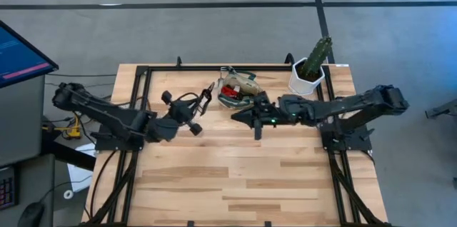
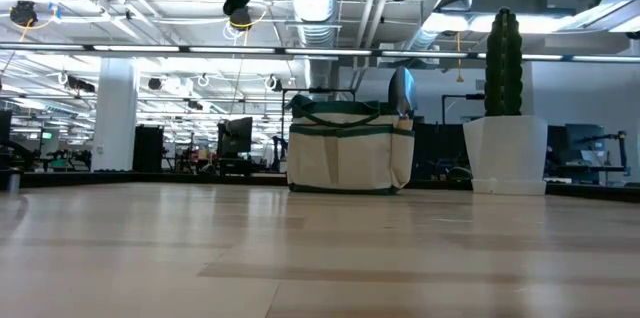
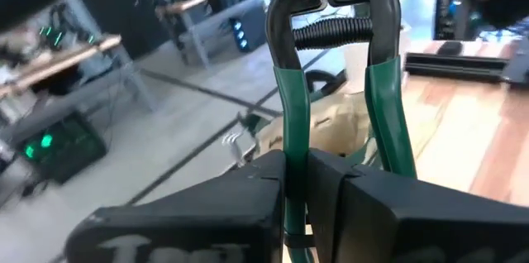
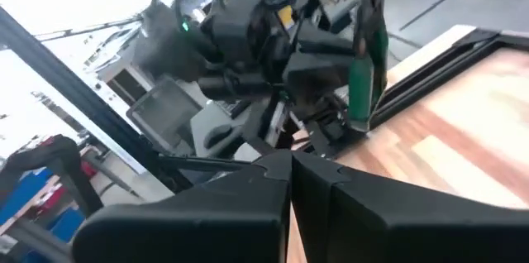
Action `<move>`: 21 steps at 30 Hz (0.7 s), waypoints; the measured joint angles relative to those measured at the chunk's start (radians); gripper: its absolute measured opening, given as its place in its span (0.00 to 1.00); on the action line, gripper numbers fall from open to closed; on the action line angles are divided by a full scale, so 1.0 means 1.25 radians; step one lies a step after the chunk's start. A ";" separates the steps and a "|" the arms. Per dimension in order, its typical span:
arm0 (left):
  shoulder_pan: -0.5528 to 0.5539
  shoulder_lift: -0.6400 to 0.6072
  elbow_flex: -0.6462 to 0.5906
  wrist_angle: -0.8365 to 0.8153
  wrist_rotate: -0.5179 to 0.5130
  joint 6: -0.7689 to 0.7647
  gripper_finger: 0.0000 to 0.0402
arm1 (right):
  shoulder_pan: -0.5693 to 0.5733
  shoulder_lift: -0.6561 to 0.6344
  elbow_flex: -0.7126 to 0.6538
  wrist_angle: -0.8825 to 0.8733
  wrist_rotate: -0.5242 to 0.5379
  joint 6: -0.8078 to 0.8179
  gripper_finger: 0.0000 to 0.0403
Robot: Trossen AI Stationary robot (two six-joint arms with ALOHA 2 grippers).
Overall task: Pick & Place Garden tools in Gardening bag
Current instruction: Put the green shears into the brown gardening bag
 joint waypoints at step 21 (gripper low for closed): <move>0.024 -0.004 -0.024 0.084 0.000 0.126 0.02 | -0.113 0.188 0.292 -0.218 -0.104 -0.028 0.29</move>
